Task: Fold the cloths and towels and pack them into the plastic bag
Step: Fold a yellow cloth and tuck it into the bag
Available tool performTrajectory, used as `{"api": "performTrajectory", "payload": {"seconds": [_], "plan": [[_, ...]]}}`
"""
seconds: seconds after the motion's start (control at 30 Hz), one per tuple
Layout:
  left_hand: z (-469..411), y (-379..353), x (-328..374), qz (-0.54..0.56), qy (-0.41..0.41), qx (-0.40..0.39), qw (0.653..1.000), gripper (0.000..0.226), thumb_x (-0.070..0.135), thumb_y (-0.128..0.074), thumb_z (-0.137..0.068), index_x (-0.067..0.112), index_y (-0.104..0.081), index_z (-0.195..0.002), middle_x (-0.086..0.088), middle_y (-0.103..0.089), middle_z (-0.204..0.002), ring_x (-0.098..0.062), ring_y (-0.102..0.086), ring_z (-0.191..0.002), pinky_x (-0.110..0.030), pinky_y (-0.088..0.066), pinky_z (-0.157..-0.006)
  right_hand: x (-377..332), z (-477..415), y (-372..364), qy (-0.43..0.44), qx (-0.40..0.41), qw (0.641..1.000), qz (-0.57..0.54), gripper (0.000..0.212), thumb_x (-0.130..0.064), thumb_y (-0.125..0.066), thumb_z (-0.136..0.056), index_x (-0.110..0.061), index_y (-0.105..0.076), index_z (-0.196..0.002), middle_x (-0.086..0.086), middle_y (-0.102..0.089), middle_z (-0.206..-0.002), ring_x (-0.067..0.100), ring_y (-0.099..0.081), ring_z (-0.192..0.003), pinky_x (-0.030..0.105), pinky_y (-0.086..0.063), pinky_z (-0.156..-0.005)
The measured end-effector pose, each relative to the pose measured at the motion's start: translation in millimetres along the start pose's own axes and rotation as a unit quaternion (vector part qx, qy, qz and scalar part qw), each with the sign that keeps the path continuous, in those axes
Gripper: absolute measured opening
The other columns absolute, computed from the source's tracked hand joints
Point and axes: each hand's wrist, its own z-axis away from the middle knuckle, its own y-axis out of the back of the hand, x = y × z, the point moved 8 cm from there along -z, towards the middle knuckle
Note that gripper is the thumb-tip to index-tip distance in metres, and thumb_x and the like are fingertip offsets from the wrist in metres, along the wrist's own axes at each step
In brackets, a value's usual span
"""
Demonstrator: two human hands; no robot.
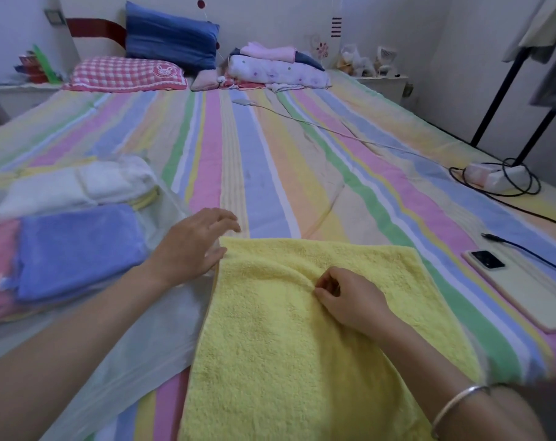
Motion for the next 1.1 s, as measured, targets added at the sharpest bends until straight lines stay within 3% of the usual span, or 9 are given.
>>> {"api": "performTrajectory", "payload": {"seconds": [0.07,0.13,0.23,0.3,0.37,0.47,0.63,0.87,1.1], "plan": [[1,4,18,-0.058,-0.098,0.023,0.993,0.011,0.023,-0.063,-0.081,0.017,-0.064,-0.091,0.001,-0.064,-0.104,-0.020,-0.060,-0.094,-0.034,-0.051,-0.066,-1,0,0,-0.001,0.002,1.000,0.002,0.009,-0.040,-0.055,-0.091,-0.034,-0.058,-0.096,-0.019,-0.057,-0.087,0.000,-0.052,-0.080,0.023,-0.042,-0.063],[-4,6,18,-0.101,-0.089,0.045,0.990,0.006,0.014,-0.066,-0.082,0.017,-0.062,-0.078,0.003,-0.064,-0.087,-0.021,-0.061,-0.081,-0.035,-0.048,-0.055,-2,1,-1,0.002,0.007,1.000,0.006,0.009,-0.040,-0.055,-0.091,-0.034,-0.057,-0.096,-0.019,-0.057,-0.087,0.001,-0.053,-0.079,0.023,-0.043,-0.063],[-8,10,-17,-0.034,0.139,0.049,0.989,0.012,0.017,-0.068,-0.083,0.025,-0.060,-0.079,0.008,-0.062,-0.081,-0.018,-0.062,-0.077,-0.034,-0.049,-0.058,-3,3,2,0.012,0.006,1.000,-0.004,0.009,-0.040,-0.054,-0.092,-0.033,-0.058,-0.097,-0.018,-0.059,-0.088,0.002,-0.054,-0.080,0.026,-0.047,-0.068],[-3,3,-41,0.070,0.301,0.041,0.950,0.008,0.031,-0.065,-0.086,0.028,-0.060,-0.080,0.013,-0.065,-0.080,-0.014,-0.063,-0.074,-0.032,-0.049,-0.068,2,-1,14,0.006,0.020,0.999,-0.045,0.008,-0.035,-0.054,-0.094,-0.031,-0.060,-0.098,-0.017,-0.062,-0.092,0.004,-0.056,-0.082,0.028,-0.050,-0.072],[-3,-10,-47,0.122,0.360,-0.003,0.925,0.025,0.049,-0.069,-0.081,0.025,-0.063,-0.078,0.015,-0.067,-0.076,-0.011,-0.064,-0.074,-0.030,-0.049,-0.071,14,-10,37,-0.003,0.083,0.996,-0.023,0.011,-0.028,-0.052,-0.095,-0.030,-0.060,-0.100,-0.014,-0.062,-0.101,0.007,-0.057,-0.089,0.030,-0.049,-0.073],[-4,-29,-40,0.097,0.338,-0.148,0.924,0.034,0.058,-0.077,-0.068,0.029,-0.065,-0.081,0.015,-0.066,-0.083,-0.007,-0.063,-0.080,-0.028,-0.050,-0.073,33,-31,67,0.014,0.160,0.977,0.143,0.031,-0.012,-0.047,-0.093,-0.028,-0.059,-0.117,-0.007,-0.055,-0.124,0.017,-0.048,-0.113,0.034,-0.044,-0.081],[-11,-35,-38,0.039,0.312,-0.171,0.934,0.024,0.040,-0.080,-0.071,0.033,-0.064,-0.088,0.015,-0.062,-0.086,-0.011,-0.062,-0.089,-0.031,-0.051,-0.079,84,-66,71,-0.037,0.031,0.951,0.305,0.050,-0.015,-0.040,-0.094,-0.028,-0.039,-0.142,-0.001,-0.051,-0.136,0.023,-0.046,-0.123,0.035,-0.040,-0.091],[-36,-11,-54,0.013,0.302,-0.105,0.947,0.005,0.038,-0.069,-0.083,0.033,-0.068,-0.084,0.010,-0.067,-0.087,-0.017,-0.063,-0.088,-0.035,-0.052,-0.079,97,-78,91,-0.035,0.028,0.967,0.251,0.023,-0.025,-0.052,-0.094,-0.026,-0.068,-0.110,-0.001,-0.061,-0.113,0.021,-0.051,-0.106,0.034,-0.048,-0.072],[-29,-54,-49,0.101,0.327,-0.207,0.916,0.023,0.041,-0.064,-0.089,0.021,-0.064,-0.099,0.003,-0.065,-0.104,-0.015,-0.056,-0.094,-0.029,-0.045,-0.084,107,-76,86,-0.063,-0.032,0.978,0.197,0.026,-0.038,-0.053,-0.092,-0.024,-0.058,-0.113,-0.001,-0.061,-0.113,0.018,-0.053,-0.096,0.033,-0.049,-0.080]]}}
